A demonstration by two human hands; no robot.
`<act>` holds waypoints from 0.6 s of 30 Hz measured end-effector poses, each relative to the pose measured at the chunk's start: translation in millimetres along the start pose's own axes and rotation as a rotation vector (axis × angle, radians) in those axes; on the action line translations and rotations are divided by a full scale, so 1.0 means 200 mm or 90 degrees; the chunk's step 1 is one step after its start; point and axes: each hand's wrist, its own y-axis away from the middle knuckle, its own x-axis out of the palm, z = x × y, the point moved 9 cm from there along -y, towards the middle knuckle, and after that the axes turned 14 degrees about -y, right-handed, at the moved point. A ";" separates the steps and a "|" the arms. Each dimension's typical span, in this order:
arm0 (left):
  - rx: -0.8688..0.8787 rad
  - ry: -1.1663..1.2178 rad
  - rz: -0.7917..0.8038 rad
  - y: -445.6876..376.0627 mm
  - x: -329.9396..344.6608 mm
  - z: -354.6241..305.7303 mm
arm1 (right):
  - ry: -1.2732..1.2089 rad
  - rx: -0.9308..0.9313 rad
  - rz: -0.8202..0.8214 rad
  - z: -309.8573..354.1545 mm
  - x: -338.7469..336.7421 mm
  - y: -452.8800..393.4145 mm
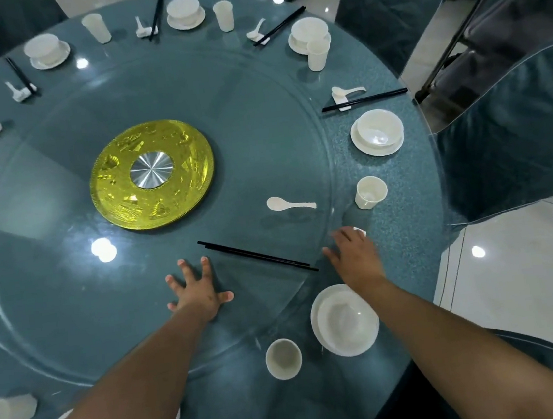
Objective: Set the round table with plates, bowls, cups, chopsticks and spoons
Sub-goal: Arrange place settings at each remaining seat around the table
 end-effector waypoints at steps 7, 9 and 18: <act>0.009 0.024 -0.002 -0.03 0.02 0.00 | 0.027 -0.092 0.195 0.50 0.43 -0.06; 0.004 0.027 -0.007 -0.04 0.03 0.02 | 0.061 -0.085 0.211 0.54 0.52 -0.06; 0.017 0.019 0.002 -0.08 0.08 0.09 | 0.114 -0.062 0.214 0.51 0.58 -0.08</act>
